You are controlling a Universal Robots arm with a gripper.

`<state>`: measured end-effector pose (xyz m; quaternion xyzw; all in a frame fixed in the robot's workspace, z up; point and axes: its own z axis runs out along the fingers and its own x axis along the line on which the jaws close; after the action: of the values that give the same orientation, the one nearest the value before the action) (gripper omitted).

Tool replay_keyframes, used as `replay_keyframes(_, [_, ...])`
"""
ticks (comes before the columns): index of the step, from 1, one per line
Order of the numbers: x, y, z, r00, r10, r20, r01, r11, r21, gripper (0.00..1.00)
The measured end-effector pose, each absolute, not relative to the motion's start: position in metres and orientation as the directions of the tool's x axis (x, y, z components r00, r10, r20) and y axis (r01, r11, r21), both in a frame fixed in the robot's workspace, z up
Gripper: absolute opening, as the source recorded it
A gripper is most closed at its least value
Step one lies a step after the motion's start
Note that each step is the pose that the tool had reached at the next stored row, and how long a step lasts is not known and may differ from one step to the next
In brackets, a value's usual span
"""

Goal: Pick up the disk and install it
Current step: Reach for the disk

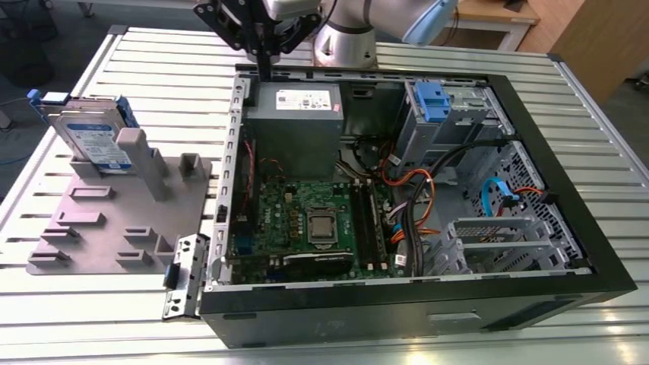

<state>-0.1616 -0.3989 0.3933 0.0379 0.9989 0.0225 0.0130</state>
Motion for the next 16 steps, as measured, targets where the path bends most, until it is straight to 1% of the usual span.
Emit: replay_keyframes(16, [-0.1678,-0.3989,0.3933,-0.997,0.076,-0.024,0.075,0.996,0.046,0.11])
